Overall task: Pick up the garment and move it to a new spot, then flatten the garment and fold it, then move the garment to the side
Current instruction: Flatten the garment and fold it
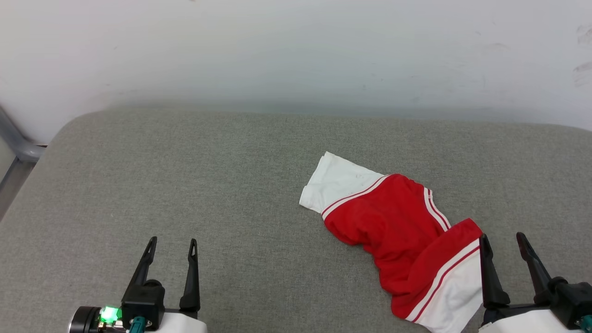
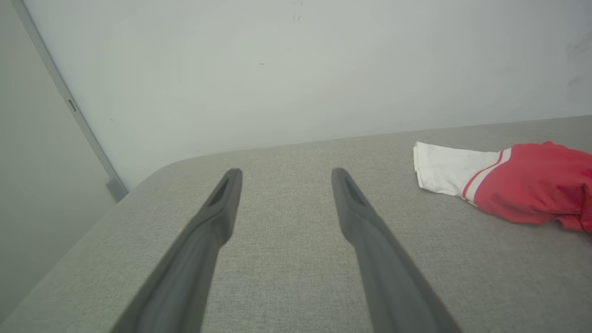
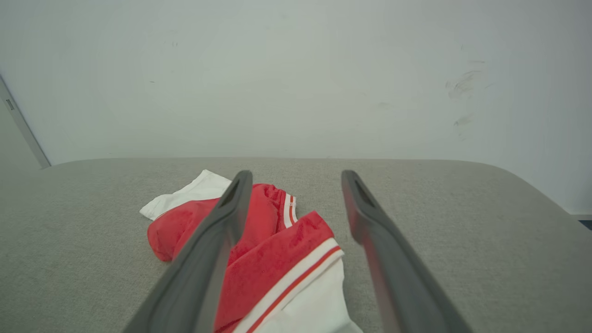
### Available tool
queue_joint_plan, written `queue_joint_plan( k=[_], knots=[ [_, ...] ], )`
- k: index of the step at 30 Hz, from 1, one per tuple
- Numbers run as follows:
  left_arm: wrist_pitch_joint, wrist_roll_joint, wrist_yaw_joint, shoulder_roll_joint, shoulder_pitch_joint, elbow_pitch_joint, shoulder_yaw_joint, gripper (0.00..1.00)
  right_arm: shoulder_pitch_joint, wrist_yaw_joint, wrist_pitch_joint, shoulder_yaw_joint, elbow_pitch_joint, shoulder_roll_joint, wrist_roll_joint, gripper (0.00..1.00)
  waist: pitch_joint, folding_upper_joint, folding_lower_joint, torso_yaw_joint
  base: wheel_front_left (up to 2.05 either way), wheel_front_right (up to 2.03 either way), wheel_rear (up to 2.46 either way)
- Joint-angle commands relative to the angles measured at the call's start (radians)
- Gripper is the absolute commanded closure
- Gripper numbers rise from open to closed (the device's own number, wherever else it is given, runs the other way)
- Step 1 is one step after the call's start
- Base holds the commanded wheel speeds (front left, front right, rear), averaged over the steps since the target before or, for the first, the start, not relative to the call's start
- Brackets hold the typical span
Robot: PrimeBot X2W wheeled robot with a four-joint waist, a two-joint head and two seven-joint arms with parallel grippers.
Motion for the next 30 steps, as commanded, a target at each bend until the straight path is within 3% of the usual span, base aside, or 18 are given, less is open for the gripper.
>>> queue_joint_plan(
  k=[1, 22, 30],
  knots=[
    [-0.003, 0.010, -0.008, -0.003, 0.006, 0.002, 0.008, 0.00, 0.013, -0.001, -0.002, -0.001, 0.003, 0.002, 0.002, 0.00, 0.000, 0.0000, 0.0001, 0.000, 0.00, 0.00, 0.00],
    [-0.003, 0.054, -0.062, -0.048, 0.001, 0.023, 0.064, 0.00, 0.000, -0.001, -0.002, 0.000, 0.006, 0.002, 0.000, 0.00, -0.001, 0.0000, 0.0001, -0.003, 0.00, 0.00, 0.00],
    [-0.003, 0.060, -0.125, -0.021, -0.116, 0.042, 0.067, 0.00, -0.027, -0.001, -0.002, 0.009, -0.007, 0.002, -0.004, 0.00, 0.018, 0.0000, 0.0001, -0.026, 0.00, 0.00, 0.00]
  ],
)
